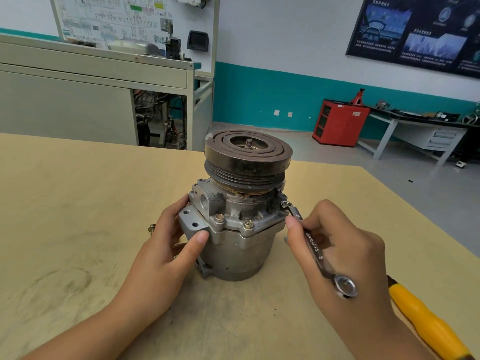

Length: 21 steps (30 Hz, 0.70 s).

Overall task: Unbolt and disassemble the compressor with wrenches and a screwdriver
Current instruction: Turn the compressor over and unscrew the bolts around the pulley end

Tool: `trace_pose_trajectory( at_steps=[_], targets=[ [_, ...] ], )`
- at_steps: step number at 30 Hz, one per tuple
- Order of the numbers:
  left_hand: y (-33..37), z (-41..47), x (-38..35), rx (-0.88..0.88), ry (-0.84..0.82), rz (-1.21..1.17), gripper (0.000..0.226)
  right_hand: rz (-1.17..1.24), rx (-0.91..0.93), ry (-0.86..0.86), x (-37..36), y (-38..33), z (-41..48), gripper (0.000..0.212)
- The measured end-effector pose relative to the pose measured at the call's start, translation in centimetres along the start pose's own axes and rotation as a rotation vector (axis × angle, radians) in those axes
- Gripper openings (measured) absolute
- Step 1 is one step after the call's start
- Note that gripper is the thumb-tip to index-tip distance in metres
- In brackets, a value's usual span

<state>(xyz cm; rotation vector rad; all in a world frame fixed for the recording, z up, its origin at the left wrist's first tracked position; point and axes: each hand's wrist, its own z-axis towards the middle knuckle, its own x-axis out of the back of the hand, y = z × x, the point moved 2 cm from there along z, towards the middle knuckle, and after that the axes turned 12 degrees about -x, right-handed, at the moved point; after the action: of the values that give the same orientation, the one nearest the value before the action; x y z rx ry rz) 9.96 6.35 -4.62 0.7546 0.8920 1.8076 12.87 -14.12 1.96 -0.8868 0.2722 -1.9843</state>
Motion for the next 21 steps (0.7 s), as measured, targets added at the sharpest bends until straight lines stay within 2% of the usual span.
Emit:
trace_pose_trajectory(
  at_steps=[3, 5, 11, 14, 16, 21],
  targets=[
    [-0.1, 0.0, 0.1, -0.002, -0.002, -0.004, 0.057, 0.296, -0.31, -0.058, 0.3, 0.8, 0.5, 0.027],
    [-0.2, 0.0, 0.1, -0.003, -0.005, -0.002, 0.058, 0.466, -0.488, -0.085, 0.8, 1.8, 1.3, 0.02],
    [-0.4, 0.0, 0.1, -0.012, -0.011, -0.014, 0.058, 0.933, -0.92, -0.364, 1.0, 5.6, 3.6, 0.006],
    [-0.5, 0.0, 0.1, -0.011, -0.012, -0.022, 0.058, 1.018, -1.058, -0.389, 0.0, 6.7, 4.5, 0.01],
    [-0.5, 0.0, 0.1, -0.011, -0.011, -0.024, 0.06, 0.996, -1.113, -0.399, -0.9, 7.0, 5.1, 0.007],
    [-0.6, 0.0, 0.2, -0.008, -0.014, -0.014, 0.061, 0.941, -1.198, -0.394, -3.7, 6.7, 6.8, 0.022]
  ],
)
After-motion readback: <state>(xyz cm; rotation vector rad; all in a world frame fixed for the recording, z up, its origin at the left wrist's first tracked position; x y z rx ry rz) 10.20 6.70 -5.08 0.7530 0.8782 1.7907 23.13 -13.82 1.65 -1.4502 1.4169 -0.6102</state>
